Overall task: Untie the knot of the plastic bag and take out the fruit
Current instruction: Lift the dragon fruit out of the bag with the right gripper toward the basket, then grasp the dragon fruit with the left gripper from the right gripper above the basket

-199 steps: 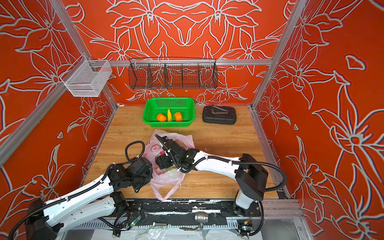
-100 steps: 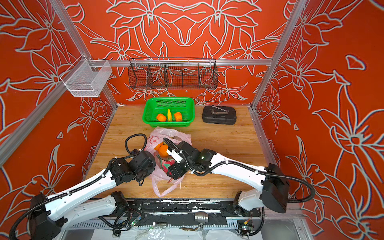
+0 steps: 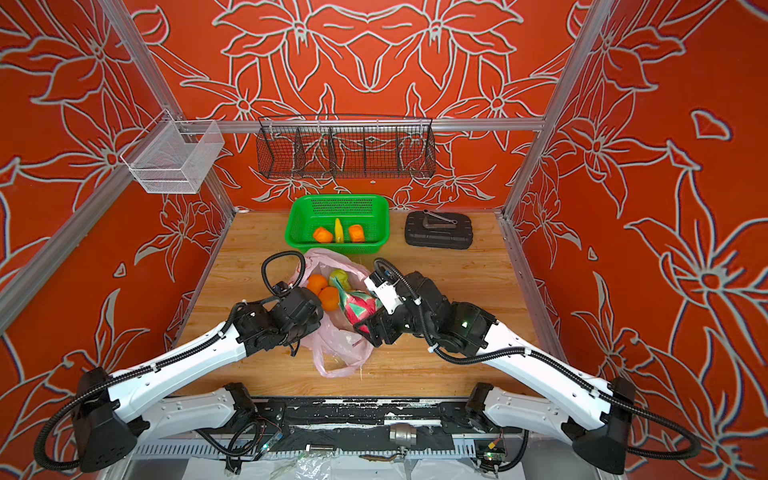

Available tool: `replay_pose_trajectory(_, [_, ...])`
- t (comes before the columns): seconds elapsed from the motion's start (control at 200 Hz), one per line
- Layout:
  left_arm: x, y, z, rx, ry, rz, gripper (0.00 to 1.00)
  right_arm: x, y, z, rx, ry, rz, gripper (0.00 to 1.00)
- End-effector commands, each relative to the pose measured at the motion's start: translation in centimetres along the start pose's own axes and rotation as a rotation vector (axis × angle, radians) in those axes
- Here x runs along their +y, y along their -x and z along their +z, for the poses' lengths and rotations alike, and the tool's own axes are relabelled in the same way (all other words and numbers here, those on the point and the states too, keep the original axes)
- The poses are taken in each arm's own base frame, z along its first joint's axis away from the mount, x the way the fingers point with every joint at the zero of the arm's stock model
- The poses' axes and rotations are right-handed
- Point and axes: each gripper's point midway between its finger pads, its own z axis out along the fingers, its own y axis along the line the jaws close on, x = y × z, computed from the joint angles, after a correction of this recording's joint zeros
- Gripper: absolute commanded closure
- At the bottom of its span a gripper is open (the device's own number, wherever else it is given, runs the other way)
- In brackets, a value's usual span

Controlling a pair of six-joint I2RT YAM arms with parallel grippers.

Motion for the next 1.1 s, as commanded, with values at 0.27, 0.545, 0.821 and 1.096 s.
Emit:
replay_pose_trajectory(0.27, [-4.7,4.2,-5.2,-0.12,-0.188,0.078,0.24,2.8,14.4,-6.4,-0.474,0.07,-0.054,0.46])
replay_pose_trajectory(0.545, [-12.0,8.0,-14.2,-0.203,-0.533,0.119,0.18,-0.3,18.7,-7.1,-0.573,-0.066,-0.034,0.46])
replay_pose_trajectory(0.821, [-21.1,9.6,-21.2,-0.266,-0.889,0.279,0.02,-0.9,20.0,-5.9,-0.565,0.008,-0.071,0.45])
replay_pose_trajectory(1.096, [-24.9,10.2,-19.5,-0.256,-0.848,0.331,0.02,1.3,19.2,-6.1,-0.579,0.145,-0.145,0.45])
